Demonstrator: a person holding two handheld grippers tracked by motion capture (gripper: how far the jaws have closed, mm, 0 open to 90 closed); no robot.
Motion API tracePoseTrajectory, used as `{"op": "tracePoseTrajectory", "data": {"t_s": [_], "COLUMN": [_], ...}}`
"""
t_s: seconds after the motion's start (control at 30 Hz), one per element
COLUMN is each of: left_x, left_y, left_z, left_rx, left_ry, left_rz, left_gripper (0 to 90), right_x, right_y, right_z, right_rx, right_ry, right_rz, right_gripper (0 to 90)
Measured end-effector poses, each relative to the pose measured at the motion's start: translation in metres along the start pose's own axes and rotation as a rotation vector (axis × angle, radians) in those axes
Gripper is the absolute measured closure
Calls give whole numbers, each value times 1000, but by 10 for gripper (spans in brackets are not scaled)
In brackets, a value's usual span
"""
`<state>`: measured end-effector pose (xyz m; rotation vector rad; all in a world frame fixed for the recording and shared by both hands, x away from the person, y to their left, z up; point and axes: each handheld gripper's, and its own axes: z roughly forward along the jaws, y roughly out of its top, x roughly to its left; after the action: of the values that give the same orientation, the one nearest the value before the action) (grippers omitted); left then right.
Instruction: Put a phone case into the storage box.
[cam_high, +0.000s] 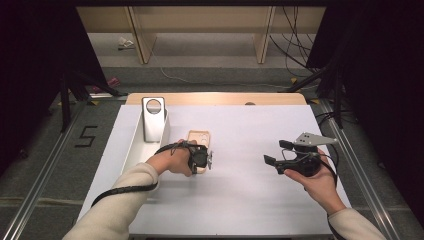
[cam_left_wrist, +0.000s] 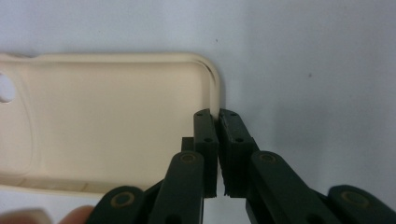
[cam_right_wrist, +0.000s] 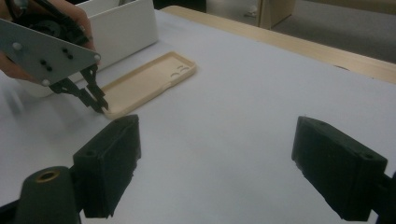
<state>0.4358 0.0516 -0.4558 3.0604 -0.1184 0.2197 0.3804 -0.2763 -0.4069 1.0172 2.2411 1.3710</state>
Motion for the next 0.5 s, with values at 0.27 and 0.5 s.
{"op": "tracePoseTrajectory", "data": {"t_s": [0.27, 0.5], "left_x": [-8, -22], "left_y": [8, 12], "left_z": [-10, -28], "left_rx": [-41, -108], "left_ry": [63, 132], "left_rz": [26, 36], "left_gripper": [874, 876], "right_x": [-1, 0], "right_y": [0, 0], "right_z": [0, 0], "right_rx": [1, 1], "right_ry": [-2, -3], "right_rz": [3, 3], "right_gripper": [164, 165]}}
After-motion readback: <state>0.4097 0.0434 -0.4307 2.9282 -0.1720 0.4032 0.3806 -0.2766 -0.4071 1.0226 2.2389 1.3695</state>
